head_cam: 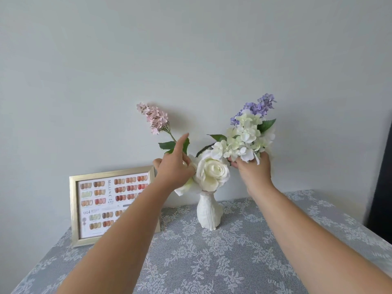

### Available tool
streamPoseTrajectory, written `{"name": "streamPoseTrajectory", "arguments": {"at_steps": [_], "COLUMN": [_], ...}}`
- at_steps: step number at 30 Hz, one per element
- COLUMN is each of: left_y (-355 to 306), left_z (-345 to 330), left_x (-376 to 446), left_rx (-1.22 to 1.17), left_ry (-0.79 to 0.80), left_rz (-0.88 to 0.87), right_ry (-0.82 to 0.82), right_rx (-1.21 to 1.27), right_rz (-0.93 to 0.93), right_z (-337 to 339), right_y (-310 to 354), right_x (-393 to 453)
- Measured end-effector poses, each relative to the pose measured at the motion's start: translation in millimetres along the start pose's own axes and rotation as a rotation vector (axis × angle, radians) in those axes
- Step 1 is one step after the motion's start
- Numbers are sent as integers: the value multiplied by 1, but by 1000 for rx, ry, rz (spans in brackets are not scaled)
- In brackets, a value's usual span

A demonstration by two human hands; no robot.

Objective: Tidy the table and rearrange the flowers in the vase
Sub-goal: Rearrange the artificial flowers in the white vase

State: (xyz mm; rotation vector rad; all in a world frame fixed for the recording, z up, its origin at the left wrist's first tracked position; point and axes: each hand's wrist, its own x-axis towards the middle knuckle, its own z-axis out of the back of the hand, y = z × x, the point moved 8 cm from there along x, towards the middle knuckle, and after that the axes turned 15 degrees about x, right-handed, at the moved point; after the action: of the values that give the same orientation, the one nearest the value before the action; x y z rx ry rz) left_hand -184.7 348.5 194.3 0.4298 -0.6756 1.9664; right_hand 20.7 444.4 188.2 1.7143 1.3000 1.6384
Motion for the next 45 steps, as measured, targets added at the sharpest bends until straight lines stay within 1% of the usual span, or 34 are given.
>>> {"name": "streamPoseTrajectory", "arguments": {"at_steps": [2,3,5,8,12,15,17,19,20,21,23,24,25,28,30,32,36,38,39,40,42,43,45], "left_y": [-3,-4,-7,-3,10,12,12,9,3,-9,-39,-51,-57,-51,-41,-36,-40,-42,-43,-45,-46,-45,-42], "left_z": [4,5,7,7,6,8,12,17,19,20,11,4,-3,-14,-14,-10,1,3,2,-2,-13,-17,-20], "left_x": [0,-1,-2,-5,-8,-13,-19,-27,-33,-40,-51,-54,-54,-37,-22,-14,-22,-27,-29,-28,-25,-22,-16], "left_rx": [27,54,96,100,85,124,196,219,200,182,219,260,290,249,244,290,416,441,440,432,409,408,432], "left_ry": [-15,-33,-82,-147,-184,-211,-239,-262,-281,-291,-273,-250,-222,-100,-32,-22,-149,-208,-213,-192,-97,-45,3], "left_rz": [-44,-67,-100,-102,-65,-50,-16,13,-14,-81,-253,-301,-304,-196,-138,-122,-146,-142,-165,-205,-288,-312,-335], "right_ry": [2,-13,-74,-72,-30,57,66,66,61,58,52,53,64,121,129,114,65,62,73,84,99,99,95], "right_rx": [-33,-9,119,182,157,104,165,224,239,243,217,197,175,96,42,40,102,105,97,90,83,80,80], "right_rz": [-1,-48,-189,-244,-231,-122,-121,-128,-137,-144,-140,-135,-126,-90,-81,-94,-122,-140,-149,-152,-151,-150,-143], "right_z": [-2,-1,4,4,6,6,8,9,9,8,5,3,0,-6,-3,3,9,5,2,-2,-6,-6,-6], "right_y": [-1,-5,-21,-31,-29,-22,-22,-24,-26,-27,-25,-24,-21,-14,-12,-13,-18,-19,-20,-20,-20,-20,-21], "right_x": [0,-2,-5,-2,3,9,8,6,5,5,6,8,10,10,11,14,20,22,23,25,26,27,27]}}
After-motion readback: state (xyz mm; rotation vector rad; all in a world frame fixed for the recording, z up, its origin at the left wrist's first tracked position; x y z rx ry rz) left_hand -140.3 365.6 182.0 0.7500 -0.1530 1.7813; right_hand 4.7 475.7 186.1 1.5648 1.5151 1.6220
